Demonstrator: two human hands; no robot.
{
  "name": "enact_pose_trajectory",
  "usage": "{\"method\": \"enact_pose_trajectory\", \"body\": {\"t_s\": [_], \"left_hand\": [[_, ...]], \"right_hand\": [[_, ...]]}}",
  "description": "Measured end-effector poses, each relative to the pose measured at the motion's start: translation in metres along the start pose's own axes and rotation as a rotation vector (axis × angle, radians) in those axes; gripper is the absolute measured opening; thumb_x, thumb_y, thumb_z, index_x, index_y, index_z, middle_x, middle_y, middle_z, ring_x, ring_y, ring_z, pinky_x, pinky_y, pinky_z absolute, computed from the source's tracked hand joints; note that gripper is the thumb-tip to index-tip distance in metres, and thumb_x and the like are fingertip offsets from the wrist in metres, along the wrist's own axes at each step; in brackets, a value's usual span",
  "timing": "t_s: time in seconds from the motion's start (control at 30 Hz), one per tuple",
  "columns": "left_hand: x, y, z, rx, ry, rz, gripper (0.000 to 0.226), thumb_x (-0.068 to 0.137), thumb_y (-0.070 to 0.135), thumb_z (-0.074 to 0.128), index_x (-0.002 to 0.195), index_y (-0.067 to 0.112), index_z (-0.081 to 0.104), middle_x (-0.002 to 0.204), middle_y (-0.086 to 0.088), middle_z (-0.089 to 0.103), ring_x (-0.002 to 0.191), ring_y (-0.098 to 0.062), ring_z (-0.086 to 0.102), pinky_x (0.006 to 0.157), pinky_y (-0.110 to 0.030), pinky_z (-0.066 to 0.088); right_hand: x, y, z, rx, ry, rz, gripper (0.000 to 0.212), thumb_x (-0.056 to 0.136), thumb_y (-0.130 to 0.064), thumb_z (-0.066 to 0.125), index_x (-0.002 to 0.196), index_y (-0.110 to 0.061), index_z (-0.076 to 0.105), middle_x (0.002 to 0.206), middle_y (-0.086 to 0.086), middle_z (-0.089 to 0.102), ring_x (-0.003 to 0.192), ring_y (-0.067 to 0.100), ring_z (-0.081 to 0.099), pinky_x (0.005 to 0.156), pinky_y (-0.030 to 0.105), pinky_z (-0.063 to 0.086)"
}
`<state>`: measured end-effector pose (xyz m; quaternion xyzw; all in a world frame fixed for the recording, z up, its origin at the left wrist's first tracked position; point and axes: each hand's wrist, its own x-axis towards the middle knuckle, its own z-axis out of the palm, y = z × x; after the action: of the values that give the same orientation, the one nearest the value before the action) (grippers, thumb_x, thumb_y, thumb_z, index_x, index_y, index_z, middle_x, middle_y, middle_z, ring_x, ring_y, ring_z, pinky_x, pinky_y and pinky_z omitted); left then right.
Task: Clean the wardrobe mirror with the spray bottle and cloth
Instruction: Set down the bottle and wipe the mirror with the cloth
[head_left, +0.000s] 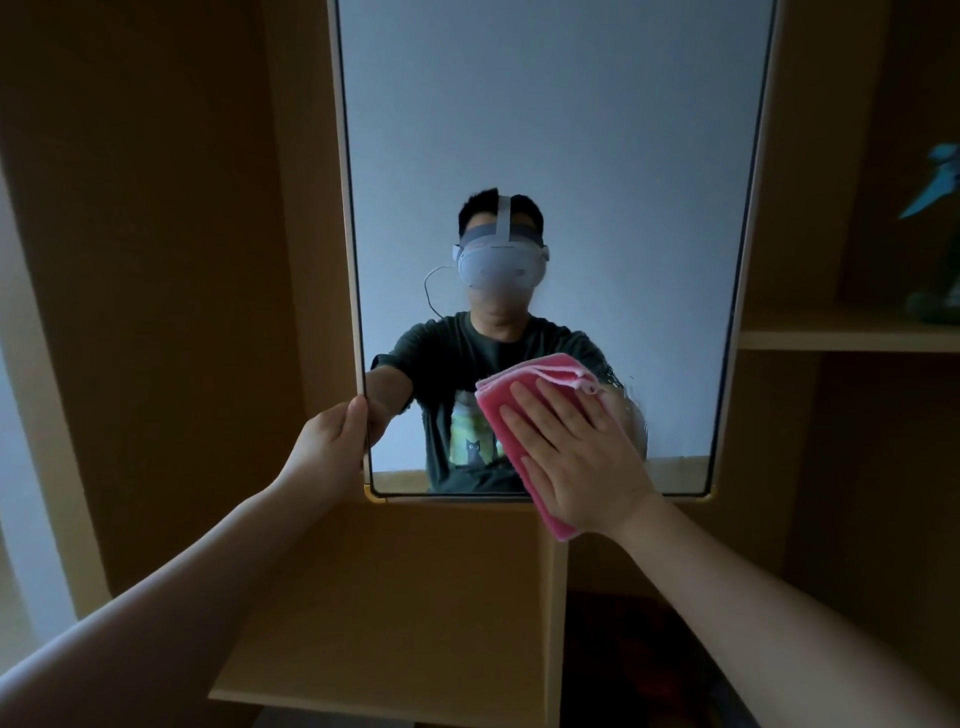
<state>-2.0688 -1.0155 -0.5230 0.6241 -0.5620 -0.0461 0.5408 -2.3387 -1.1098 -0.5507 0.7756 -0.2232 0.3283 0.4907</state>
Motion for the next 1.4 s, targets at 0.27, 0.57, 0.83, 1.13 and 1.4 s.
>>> {"method": "enact_pose_trajectory", "body": {"t_s": [0.27, 0.57, 0.83, 1.13, 1.4], "left_hand": [[0.000, 0.000, 0.000, -0.001, 0.002, 0.040, 0.047, 0.103, 0.032, 0.028, 0.084, 0.009, 0.064, 0.082, -0.022, 0.066, 0.078, -0.036, 0.061, 0.063, -0.035, 0.045], [0.000, -0.002, 0.001, -0.009, 0.004, 0.048, 0.047, 0.103, 0.032, 0.028, 0.075, 0.015, 0.062, 0.075, -0.017, 0.064, 0.065, -0.024, 0.056, 0.058, -0.031, 0.043], [-0.002, -0.003, 0.001, -0.016, 0.008, 0.059, 0.046, 0.103, 0.032, 0.029, 0.069, 0.020, 0.059, 0.063, -0.004, 0.056, 0.057, -0.017, 0.051, 0.052, -0.029, 0.040], [-0.001, -0.004, 0.000, -0.028, 0.002, 0.068, 0.047, 0.104, 0.032, 0.029, 0.070, 0.019, 0.060, 0.064, -0.006, 0.057, 0.059, -0.019, 0.053, 0.055, -0.029, 0.042], [0.003, -0.007, -0.004, -0.017, -0.038, 0.051, 0.048, 0.103, 0.034, 0.030, 0.072, 0.017, 0.063, 0.075, -0.022, 0.063, 0.069, -0.035, 0.061, 0.064, -0.045, 0.054]], "right_hand": [[0.012, 0.057, -0.017, -0.041, -0.004, 0.083, 0.060, 0.102, -0.039, 0.023, 0.154, -0.010, 0.018, 0.161, 0.015, 0.013, 0.149, 0.034, 0.009, 0.120, 0.054, 0.007], [0.018, 0.106, -0.024, -0.084, 0.044, 0.321, 0.061, 0.100, -0.041, 0.024, 0.155, -0.020, 0.008, 0.161, 0.008, 0.008, 0.149, 0.032, 0.007, 0.120, 0.053, 0.007], [0.013, 0.104, -0.023, -0.079, 0.063, 0.473, 0.060, 0.102, -0.043, 0.019, 0.155, -0.017, 0.010, 0.161, 0.012, 0.013, 0.149, 0.034, 0.006, 0.121, 0.051, 0.006], [-0.031, 0.062, -0.009, -0.026, 0.040, 0.609, 0.061, 0.102, -0.041, 0.020, 0.155, -0.014, 0.007, 0.160, 0.011, 0.006, 0.149, 0.031, 0.000, 0.121, 0.048, 0.001], [-0.054, 0.003, 0.006, 0.046, 0.026, 0.801, 0.062, 0.102, -0.039, 0.017, 0.154, -0.011, 0.001, 0.159, 0.015, 0.005, 0.148, 0.036, 0.004, 0.120, 0.053, 0.006]]}}
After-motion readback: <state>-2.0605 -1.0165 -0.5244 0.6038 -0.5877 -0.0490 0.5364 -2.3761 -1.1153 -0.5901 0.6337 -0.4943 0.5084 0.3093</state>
